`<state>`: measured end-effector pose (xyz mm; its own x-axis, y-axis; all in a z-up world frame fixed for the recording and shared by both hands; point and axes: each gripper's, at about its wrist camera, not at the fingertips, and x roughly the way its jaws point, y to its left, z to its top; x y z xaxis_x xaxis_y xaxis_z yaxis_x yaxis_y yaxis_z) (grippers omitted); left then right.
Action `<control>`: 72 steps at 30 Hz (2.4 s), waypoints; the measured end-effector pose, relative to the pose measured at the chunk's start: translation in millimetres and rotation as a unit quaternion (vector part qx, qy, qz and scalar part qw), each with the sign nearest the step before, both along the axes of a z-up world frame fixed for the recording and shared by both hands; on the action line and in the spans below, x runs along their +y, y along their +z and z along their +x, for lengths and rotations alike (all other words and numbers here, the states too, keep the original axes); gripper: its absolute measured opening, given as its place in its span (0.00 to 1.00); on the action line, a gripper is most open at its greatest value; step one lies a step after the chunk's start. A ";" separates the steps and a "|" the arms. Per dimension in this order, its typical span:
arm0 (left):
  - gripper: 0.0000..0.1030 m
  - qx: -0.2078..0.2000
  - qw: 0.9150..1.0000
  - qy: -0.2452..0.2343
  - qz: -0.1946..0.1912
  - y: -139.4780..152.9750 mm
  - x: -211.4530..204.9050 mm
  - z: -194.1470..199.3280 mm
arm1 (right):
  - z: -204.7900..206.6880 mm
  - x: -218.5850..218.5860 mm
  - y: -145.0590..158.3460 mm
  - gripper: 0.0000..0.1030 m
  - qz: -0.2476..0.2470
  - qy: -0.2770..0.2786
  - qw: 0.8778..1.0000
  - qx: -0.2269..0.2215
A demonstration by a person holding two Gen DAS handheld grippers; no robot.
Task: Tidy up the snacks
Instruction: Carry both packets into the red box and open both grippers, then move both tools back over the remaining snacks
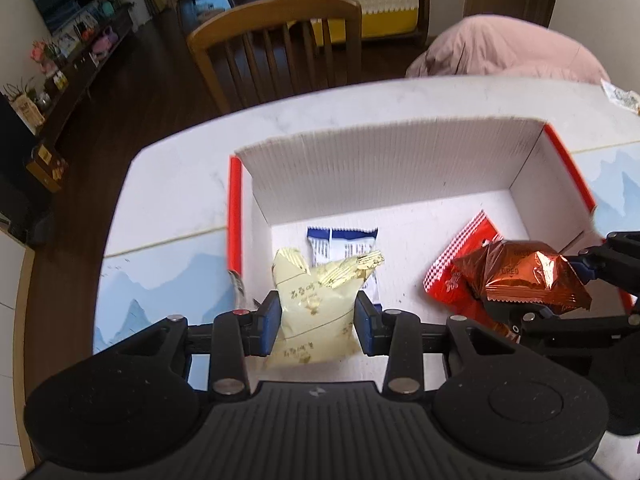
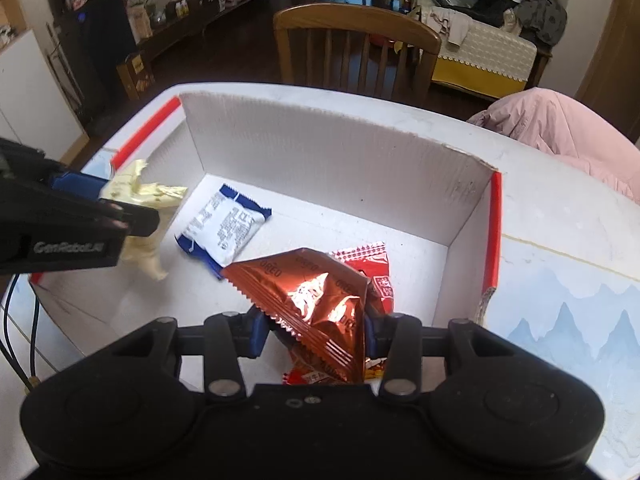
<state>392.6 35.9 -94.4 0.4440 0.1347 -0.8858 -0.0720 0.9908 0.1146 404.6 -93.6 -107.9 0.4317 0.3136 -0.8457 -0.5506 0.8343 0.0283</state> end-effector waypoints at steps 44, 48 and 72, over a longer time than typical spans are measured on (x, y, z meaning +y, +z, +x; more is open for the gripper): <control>0.56 -0.085 0.994 -0.008 -0.071 70.0 13.9 -129.0 | -123.1 -25.5 89.1 0.83 0.098 0.003 0.993 -0.060; 0.60 -0.101 0.992 -0.015 -0.077 80.5 14.1 -153.3 | -143.7 -31.4 97.6 0.87 0.116 -0.001 0.991 -0.067; 0.86 -0.142 0.980 -0.028 -0.135 69.0 11.7 -252.4 | -226.9 -69.2 69.4 0.99 0.138 -0.045 0.987 -0.069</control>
